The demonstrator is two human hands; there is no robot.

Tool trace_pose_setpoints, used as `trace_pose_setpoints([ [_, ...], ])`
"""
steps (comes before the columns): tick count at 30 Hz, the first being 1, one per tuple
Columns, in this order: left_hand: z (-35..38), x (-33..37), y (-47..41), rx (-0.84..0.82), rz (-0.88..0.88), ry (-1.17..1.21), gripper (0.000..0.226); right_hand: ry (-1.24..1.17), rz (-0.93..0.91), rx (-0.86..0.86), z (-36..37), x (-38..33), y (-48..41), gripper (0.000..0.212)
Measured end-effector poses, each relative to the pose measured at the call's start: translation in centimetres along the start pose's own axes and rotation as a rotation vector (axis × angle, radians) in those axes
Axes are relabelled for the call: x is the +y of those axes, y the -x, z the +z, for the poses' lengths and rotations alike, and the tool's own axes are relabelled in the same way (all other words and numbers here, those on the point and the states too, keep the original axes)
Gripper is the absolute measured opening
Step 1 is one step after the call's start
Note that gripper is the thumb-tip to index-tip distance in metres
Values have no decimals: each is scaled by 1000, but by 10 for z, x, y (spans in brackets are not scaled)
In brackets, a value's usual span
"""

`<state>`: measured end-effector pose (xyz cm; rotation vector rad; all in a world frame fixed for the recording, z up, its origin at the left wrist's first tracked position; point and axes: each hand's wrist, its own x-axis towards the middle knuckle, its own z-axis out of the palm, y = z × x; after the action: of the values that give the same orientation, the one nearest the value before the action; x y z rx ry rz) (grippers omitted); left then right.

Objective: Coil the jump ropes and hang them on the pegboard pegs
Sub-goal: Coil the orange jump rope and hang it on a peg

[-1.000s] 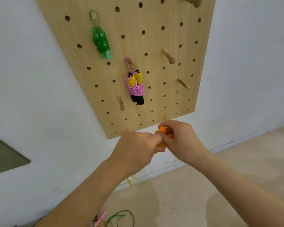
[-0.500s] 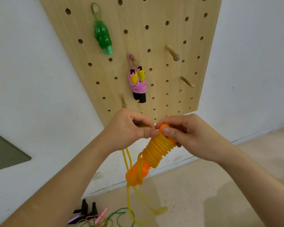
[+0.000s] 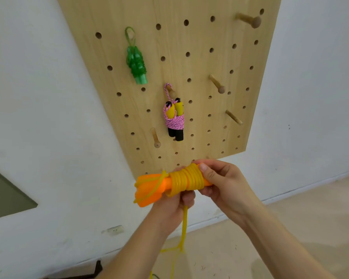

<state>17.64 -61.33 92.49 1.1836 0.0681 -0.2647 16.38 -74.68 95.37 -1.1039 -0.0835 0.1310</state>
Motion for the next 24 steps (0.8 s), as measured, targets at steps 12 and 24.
trace_pose_setpoints([
  [12, -2, -13, 40, 66, 313, -1328, 15, 519, -163, 367, -9, 13, -5, 9],
  [24, 8, 66, 69, -63, 666, -2195, 30, 1226, -619, 141, -5, 9, 6, 20],
])
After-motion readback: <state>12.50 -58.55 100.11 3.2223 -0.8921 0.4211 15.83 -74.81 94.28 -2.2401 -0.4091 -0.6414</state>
